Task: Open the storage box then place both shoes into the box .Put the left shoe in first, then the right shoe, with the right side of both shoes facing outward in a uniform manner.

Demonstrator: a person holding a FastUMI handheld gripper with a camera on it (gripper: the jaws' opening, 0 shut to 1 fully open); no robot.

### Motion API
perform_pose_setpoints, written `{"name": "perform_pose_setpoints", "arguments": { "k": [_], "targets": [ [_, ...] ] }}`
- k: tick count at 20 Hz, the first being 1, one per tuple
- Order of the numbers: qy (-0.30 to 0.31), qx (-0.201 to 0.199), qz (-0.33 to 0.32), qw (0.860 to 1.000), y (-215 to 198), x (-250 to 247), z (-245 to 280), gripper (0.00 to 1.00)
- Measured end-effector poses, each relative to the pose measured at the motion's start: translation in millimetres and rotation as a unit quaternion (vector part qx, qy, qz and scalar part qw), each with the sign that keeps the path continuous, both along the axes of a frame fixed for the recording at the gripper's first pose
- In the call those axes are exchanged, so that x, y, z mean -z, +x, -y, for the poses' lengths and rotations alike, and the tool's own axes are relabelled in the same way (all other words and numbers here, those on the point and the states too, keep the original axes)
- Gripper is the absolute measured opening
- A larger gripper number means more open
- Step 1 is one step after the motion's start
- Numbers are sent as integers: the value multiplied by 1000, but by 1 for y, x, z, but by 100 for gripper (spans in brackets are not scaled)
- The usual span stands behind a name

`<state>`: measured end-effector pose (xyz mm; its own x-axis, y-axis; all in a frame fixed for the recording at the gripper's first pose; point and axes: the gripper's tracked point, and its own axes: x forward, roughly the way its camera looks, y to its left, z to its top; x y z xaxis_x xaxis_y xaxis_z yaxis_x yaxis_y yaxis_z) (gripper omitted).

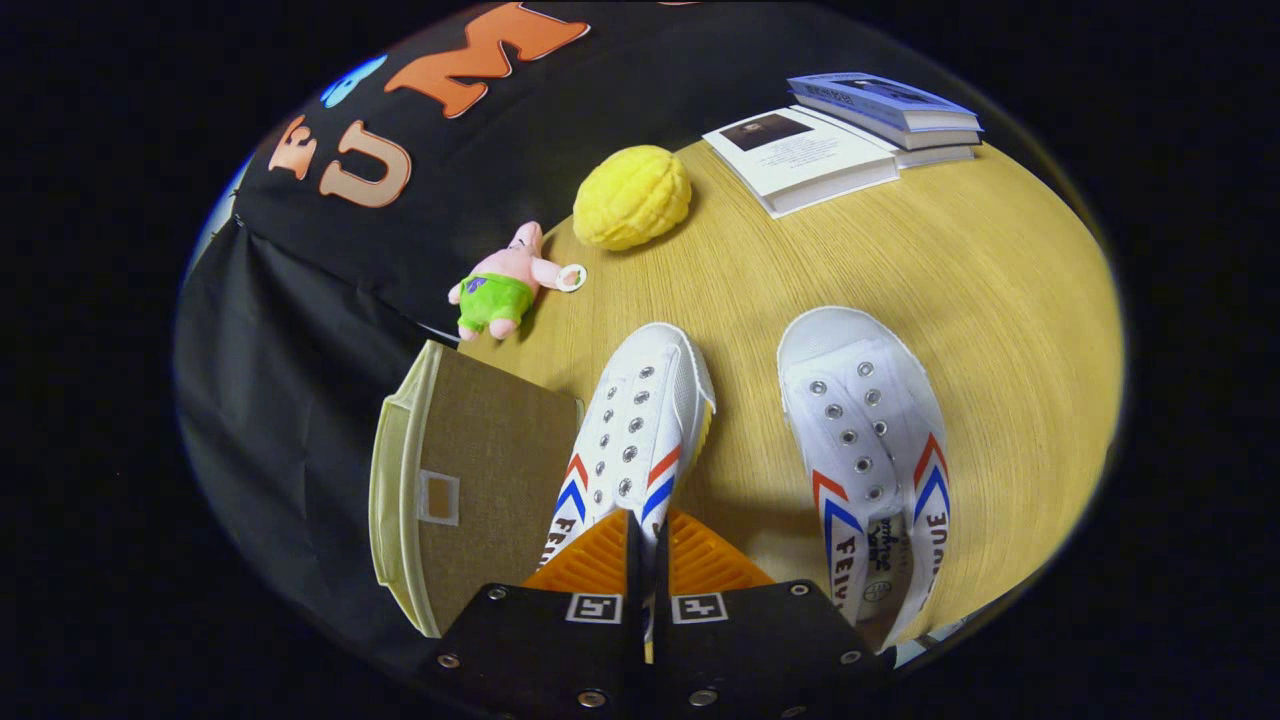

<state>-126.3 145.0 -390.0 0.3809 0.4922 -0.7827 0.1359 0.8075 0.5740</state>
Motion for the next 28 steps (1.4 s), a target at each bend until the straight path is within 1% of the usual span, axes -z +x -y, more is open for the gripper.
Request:
{"name": "perform_pose_setpoints", "arguments": {
  "k": [4, 6, 11, 14, 17, 20, 24, 27, 28],
  "targets": [
    [20, 1, 38, 999, 15, -39, -8, 4],
    [26, -5, 65, 998, 23, -64, -14, 4],
    [51, -30, 120, 991, 37, -122, -41, 4],
    [62, -60, 149, 985, 41, -152, -61, 4],
    [69, -97, 172, 978, 39, -162, -93, 4],
    [68, -133, 168, 974, 37, -158, -126, 4],
    [55, -189, 168, 966, 28, -141, -165, 4],
    [35, -217, 153, 964, 25, -119, -181, 4],
    [27, -232, 146, 961, 22, -111, -185, 4]
  ]
}}
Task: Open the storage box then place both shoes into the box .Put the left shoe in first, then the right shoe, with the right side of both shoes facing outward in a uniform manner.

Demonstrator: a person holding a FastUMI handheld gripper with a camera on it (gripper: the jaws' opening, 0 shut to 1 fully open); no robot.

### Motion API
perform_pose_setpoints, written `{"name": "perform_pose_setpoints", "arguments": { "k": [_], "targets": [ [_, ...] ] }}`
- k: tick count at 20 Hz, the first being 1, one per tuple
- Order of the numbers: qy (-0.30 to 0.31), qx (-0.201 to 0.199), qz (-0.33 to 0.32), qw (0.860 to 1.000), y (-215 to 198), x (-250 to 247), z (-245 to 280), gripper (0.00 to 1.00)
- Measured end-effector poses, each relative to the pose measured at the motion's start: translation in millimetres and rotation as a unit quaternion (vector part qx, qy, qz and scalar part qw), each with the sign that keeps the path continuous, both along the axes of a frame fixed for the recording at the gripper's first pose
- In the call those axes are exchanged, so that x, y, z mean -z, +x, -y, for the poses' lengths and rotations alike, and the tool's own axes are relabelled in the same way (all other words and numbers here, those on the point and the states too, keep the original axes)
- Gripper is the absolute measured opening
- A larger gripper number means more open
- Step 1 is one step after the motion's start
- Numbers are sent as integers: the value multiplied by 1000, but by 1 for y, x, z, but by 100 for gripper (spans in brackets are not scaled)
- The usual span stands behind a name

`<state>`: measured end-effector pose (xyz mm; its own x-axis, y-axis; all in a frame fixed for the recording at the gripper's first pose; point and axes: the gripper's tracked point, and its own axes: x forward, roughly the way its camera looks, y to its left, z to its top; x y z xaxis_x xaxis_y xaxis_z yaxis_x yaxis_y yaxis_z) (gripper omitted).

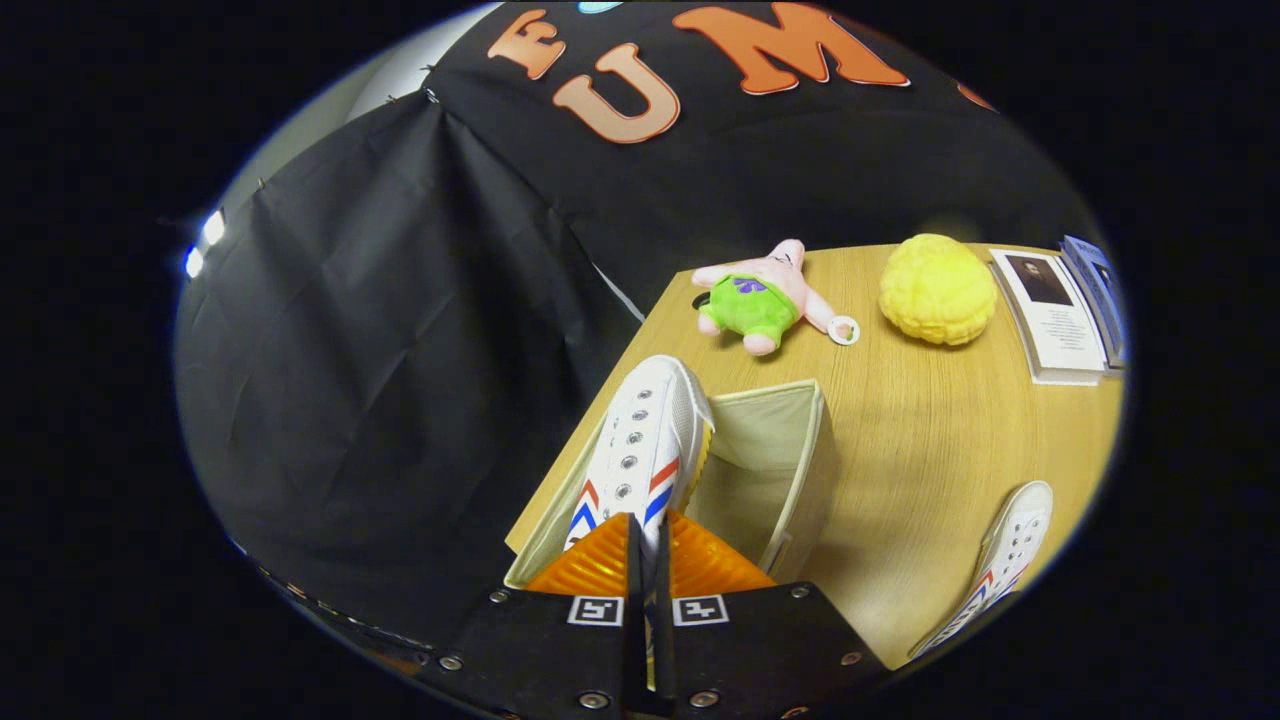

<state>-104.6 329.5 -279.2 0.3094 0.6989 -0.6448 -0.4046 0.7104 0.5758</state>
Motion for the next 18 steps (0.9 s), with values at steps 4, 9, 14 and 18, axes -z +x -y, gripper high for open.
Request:
{"name": "perform_pose_setpoints", "arguments": {
  "k": [4, 9, 14, 18],
  "targets": [
    [-23, -25, 4, 999, -4, 17, -2, 3],
    [-52, -39, 2, 998, -6, 30, 5, 3],
    [-46, -48, -52, 996, -25, 32, -1, 13],
    [6, -5, -41, 999, -4, 9, -3, 35]
  ]
}}
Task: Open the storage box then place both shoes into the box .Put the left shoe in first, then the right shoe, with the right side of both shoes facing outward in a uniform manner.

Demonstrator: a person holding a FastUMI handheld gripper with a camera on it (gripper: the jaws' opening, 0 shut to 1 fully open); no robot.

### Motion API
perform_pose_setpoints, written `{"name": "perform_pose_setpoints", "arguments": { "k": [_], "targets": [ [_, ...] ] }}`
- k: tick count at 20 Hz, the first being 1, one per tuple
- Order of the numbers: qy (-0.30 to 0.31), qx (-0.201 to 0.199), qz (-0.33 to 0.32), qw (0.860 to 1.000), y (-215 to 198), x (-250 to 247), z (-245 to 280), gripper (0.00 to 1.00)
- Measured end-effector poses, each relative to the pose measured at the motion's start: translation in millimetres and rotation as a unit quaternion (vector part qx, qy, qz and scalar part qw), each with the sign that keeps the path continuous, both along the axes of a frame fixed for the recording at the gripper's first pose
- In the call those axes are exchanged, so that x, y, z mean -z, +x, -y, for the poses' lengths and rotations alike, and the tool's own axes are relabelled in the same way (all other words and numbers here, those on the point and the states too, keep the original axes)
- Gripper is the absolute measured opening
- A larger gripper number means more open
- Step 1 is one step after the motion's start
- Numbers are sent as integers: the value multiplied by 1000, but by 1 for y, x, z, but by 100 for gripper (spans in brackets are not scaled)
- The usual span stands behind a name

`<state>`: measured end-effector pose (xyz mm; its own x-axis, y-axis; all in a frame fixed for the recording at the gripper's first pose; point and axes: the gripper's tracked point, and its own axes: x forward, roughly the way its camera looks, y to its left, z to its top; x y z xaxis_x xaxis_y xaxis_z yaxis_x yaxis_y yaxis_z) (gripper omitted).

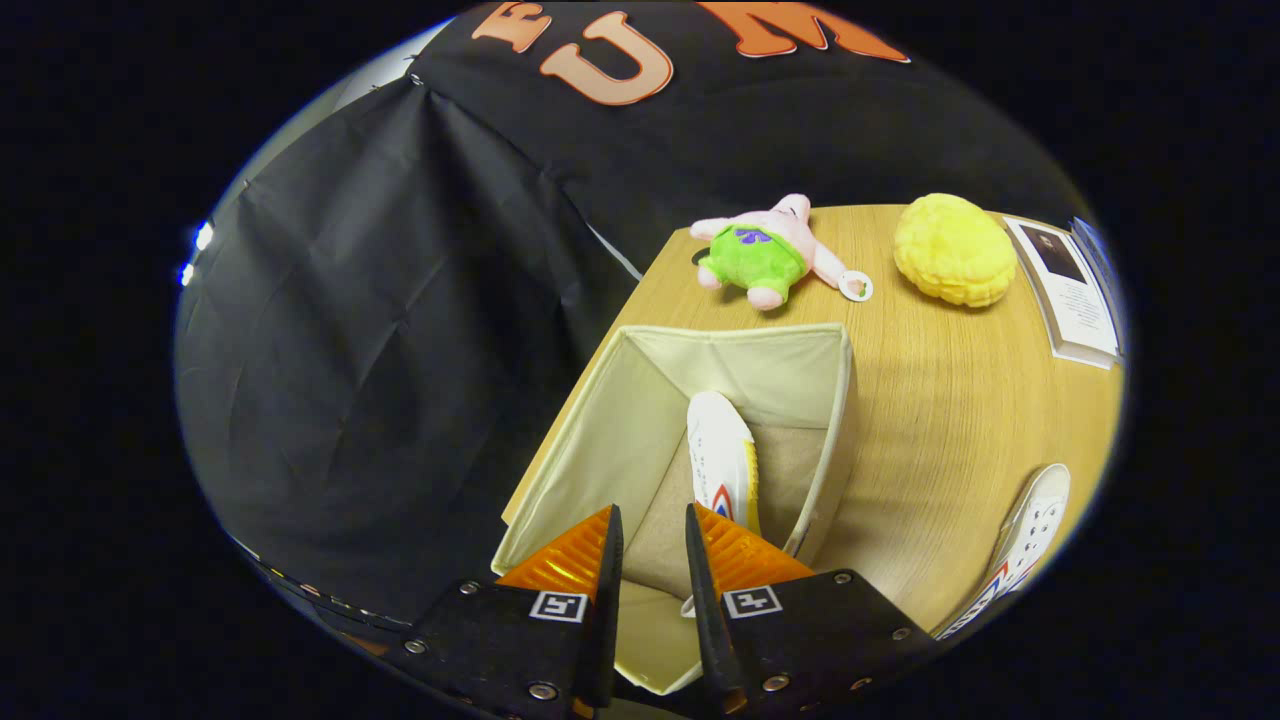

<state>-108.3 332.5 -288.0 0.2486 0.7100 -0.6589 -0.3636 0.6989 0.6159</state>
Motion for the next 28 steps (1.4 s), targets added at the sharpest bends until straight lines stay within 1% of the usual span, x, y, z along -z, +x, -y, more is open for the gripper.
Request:
{"name": "perform_pose_setpoints", "arguments": {
  "k": [1, 3, 5, 6, 7, 8, 10, 11, 14, 17, 21, 23, 25, 27, 28],
  "targets": [
    [2, 10, 4, 1000, 4, -5, 9, 37],
    [2, 34, 17, 999, 14, -12, 29, 44],
    [-4, 59, 35, 998, 22, -14, 54, 56],
    [-14, 76, 44, 996, 26, -12, 71, 65],
    [-26, 91, 50, 994, 27, -8, 88, 70],
    [-41, 110, 52, 992, 28, -1, 108, 79],
    [-82, 144, 55, 985, 25, 16, 151, 87],
    [-102, 155, 56, 981, 21, 25, 170, 89],
    [-151, 181, 44, 971, 4, 56, 221, 92],
    [-190, 202, 28, 960, -12, 80, 265, 93],
    [-221, 220, 7, 950, -30, 109, 308, 93],
    [-227, 220, -6, 949, -40, 126, 319, 93],
    [-229, 217, -25, 948, -48, 145, 324, 91],
    [-236, 221, -28, 946, -48, 161, 330, 87],
    [-240, 219, -29, 945, -47, 167, 332, 82]
  ]
}}
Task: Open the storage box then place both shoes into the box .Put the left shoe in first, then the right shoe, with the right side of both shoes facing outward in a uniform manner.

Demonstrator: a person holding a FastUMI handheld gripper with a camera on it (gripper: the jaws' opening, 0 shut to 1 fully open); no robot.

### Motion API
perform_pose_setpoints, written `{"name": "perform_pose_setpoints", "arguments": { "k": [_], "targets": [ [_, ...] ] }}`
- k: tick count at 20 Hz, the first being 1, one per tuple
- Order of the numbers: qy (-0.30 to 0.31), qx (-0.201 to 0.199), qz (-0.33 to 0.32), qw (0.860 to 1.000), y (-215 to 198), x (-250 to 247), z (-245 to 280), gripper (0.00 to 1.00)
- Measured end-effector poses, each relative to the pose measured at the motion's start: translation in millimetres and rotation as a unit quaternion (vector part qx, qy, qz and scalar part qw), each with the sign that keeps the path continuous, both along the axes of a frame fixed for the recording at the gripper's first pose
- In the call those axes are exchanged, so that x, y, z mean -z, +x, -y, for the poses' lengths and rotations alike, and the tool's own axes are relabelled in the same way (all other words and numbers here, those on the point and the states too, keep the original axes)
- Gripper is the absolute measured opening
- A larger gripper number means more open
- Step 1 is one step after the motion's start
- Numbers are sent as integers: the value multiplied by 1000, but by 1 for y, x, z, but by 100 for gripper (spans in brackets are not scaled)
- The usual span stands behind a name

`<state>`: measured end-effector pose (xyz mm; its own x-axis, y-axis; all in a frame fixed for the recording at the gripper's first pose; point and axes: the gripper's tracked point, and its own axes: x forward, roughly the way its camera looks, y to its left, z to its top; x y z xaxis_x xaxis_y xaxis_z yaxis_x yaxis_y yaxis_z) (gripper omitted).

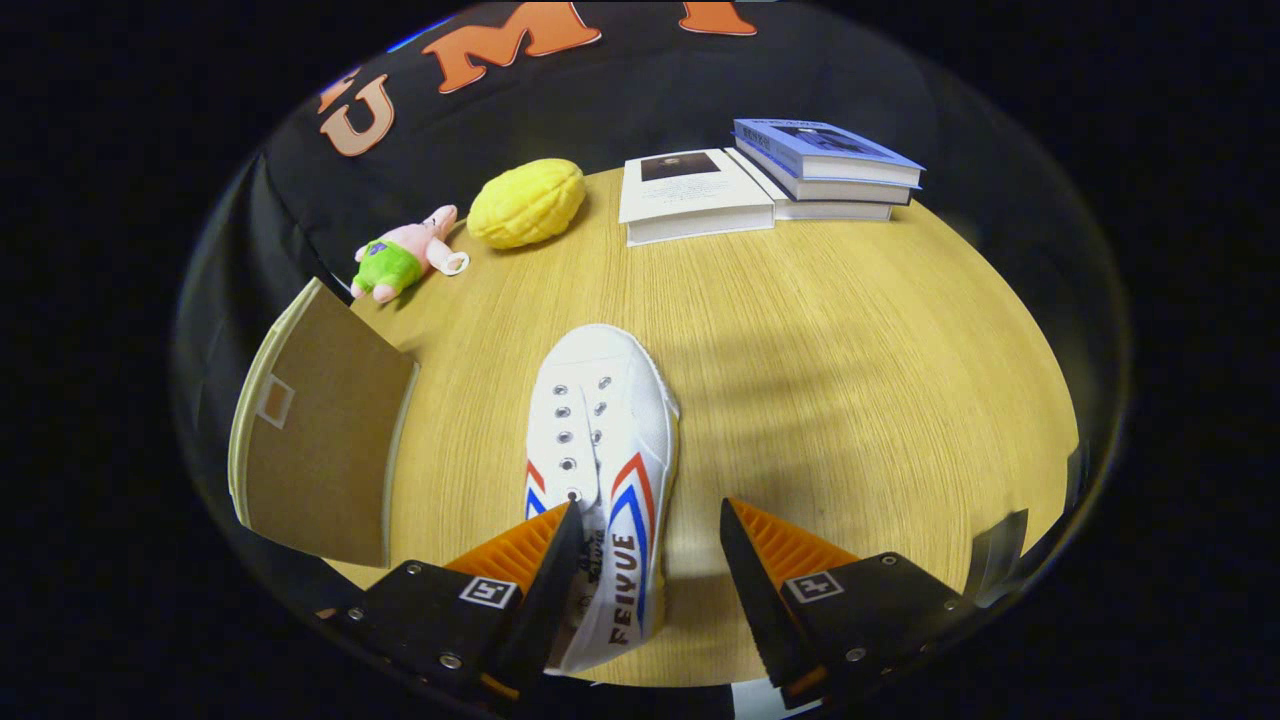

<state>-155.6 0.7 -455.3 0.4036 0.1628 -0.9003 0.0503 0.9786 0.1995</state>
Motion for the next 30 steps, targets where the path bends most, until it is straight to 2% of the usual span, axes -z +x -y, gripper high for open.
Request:
{"name": "perform_pose_setpoints", "arguments": {
  "k": [3, 4, 8, 9, 10, 12, 16, 20, 24, 30],
  "targets": [
    [37, 8, -16, 999, 0, 10, -14, 70],
    [55, 14, -23, 998, -1, 13, -18, 60],
    [136, 78, -48, 986, -2, 14, -20, 36],
    [143, 88, -54, 984, -2, 14, -19, 32],
    [146, 90, -59, 983, -3, 14, -22, 23],
    [138, 94, -60, 984, -3, 13, -22, 15],
    [163, 122, -52, 978, 3, -11, -25, 12],
    [188, 110, -7, 976, 33, -60, -49, 12],
    [220, 82, 27, 972, 58, -109, -85, 11],
    [237, -2, 57, 970, 73, -169, -152, 11]
  ]
}}
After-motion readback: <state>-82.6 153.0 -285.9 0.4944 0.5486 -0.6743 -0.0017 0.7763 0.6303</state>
